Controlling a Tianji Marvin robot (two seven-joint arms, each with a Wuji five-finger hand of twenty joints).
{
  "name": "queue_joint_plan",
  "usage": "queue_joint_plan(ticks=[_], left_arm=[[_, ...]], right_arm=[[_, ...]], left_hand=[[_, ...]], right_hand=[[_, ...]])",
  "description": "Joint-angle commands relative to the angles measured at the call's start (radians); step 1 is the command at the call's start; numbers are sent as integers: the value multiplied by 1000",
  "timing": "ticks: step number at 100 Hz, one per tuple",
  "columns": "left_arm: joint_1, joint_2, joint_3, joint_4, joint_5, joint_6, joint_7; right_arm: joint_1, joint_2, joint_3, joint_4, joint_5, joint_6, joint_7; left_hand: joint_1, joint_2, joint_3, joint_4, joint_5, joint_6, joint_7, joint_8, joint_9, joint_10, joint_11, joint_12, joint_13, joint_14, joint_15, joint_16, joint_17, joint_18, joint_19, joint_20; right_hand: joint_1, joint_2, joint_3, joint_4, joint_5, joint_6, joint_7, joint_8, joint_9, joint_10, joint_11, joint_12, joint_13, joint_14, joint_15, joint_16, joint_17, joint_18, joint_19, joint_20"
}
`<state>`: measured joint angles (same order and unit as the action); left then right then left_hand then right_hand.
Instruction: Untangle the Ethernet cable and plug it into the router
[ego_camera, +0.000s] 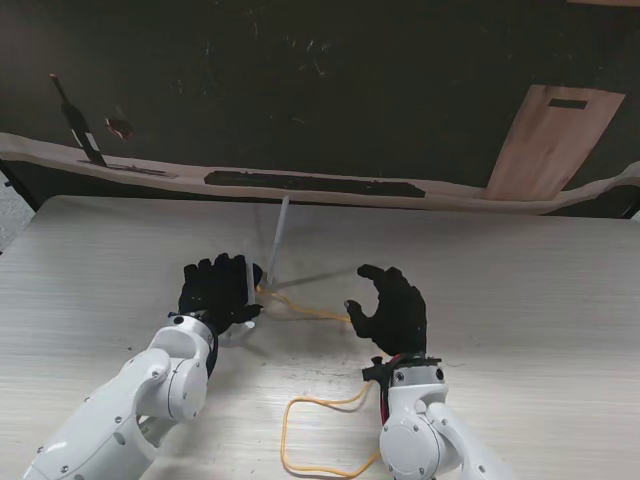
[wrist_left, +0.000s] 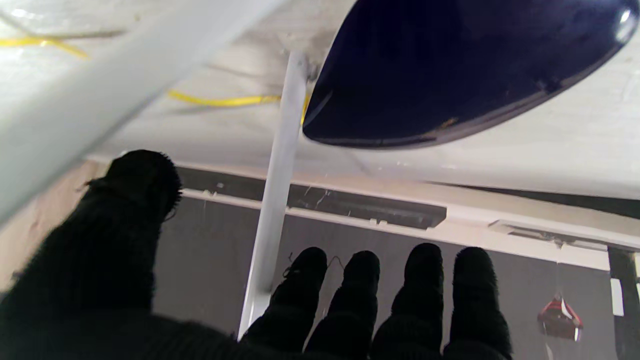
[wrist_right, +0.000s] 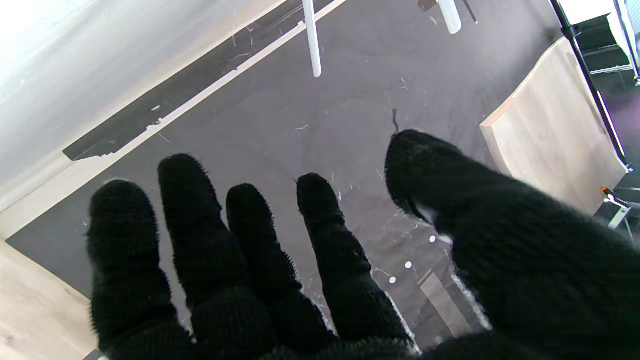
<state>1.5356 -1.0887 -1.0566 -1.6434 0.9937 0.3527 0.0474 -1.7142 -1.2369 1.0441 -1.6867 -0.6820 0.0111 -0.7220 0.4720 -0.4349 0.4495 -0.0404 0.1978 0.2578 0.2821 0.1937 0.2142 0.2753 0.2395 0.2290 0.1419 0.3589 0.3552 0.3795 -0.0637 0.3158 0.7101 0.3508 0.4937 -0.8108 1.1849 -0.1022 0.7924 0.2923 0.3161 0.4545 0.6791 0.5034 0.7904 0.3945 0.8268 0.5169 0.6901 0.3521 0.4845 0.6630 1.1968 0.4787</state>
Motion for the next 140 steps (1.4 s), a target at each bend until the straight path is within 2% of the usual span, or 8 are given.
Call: queue_joint_plan(ticks=[1, 35, 47, 56, 67, 103, 131, 140], left_arm=[[29, 0, -23, -41, -2, -20, 4], [197, -9, -207, -171, 3, -197, 128], [264, -16, -261, -206, -9, -257, 173], [320, -18, -312, -233, -32, -344, 188], [383, -24, -362, -248, -67, -469, 231], [496, -16, -499, -262, -350, -895, 23], [579, -14, -522, -275, -473, -1024, -27], [590, -12, -513, -277, -512, -1041, -45]], right_arm=[[-13, 8, 7, -27, -5, -19, 23], [-53, 33, 51, -97, -24, -77, 110], [-75, 45, 66, -126, -31, -100, 159], [-99, 60, 89, -153, -40, -133, 221], [-131, 77, 125, -182, -30, -216, 307], [-209, 110, 198, -237, 25, -439, 485], [-289, 109, 249, -265, 182, -521, 556], [-302, 108, 261, -268, 202, -532, 562]], left_hand=[[1, 27, -20, -22, -27, -13, -21, -9, -25, 8, -7, -16, -36, -18, -19, -12, -16, -37, -32, -16], [40, 28, 14, 15, 42, -16, -10, 1, -16, 17, 85, 37, 24, -5, 41, 25, -17, -49, 72, 39], [39, 18, 47, 18, 77, -8, 47, 33, -1, 18, 140, 67, 42, -4, 68, 42, -19, -48, 122, 62], [40, 11, 73, 15, 91, -5, 159, 95, 40, 12, 164, 82, 55, -6, 71, 43, -11, -48, 129, 64], [41, -4, 96, 10, 102, -15, 234, 134, 74, 6, 171, 87, 87, -11, 75, 44, 17, -43, 140, 69], [84, -69, 158, -18, 86, -44, 90, 63, 70, -29, 111, 60, 119, -46, 0, 23, 68, -61, 72, 46], [106, -39, 65, -8, 127, -46, -6, 30, 103, -16, 70, 43, 147, -30, -27, 18, 82, -49, 39, 44], [100, -27, 59, -8, 129, -43, -19, 25, 111, -10, 66, 42, 157, -25, -24, 21, 92, -43, 41, 48]], right_hand=[[-31, 8, -14, -12, -24, -32, -27, 14, -43, -17, 12, -2, -38, -28, -2, 21, -35, 35, -16, -18], [-37, 8, -26, -14, -81, -65, -49, 22, -104, -48, 13, -2, -123, -64, -18, 28, -154, -13, -67, -56], [-21, -81, -36, -29, -131, -86, -32, 45, -138, -68, 5, -6, -162, -87, -53, 19, -188, -39, -121, -72], [-27, -180, -17, -57, -273, -100, 224, 60, -174, -98, 3, -9, -192, -121, -80, 15, -206, -64, -167, -50], [-43, -273, 18, -82, -422, -116, 560, -104, -198, -122, -2, -12, -213, -155, -97, 11, -217, -90, -211, -28], [-126, -323, 54, -108, -466, -153, 597, -118, -209, -154, -15, -17, -220, -194, -134, -5, -243, -135, -380, -48], [-141, -313, 51, -111, -454, -165, 594, -122, -173, -160, -25, -20, -195, -196, -138, -1, -205, -95, -463, -18], [-140, -315, 45, -108, -452, -166, 594, -122, -162, -159, -14, -11, -183, -197, -114, 19, -179, -91, -512, 94]])
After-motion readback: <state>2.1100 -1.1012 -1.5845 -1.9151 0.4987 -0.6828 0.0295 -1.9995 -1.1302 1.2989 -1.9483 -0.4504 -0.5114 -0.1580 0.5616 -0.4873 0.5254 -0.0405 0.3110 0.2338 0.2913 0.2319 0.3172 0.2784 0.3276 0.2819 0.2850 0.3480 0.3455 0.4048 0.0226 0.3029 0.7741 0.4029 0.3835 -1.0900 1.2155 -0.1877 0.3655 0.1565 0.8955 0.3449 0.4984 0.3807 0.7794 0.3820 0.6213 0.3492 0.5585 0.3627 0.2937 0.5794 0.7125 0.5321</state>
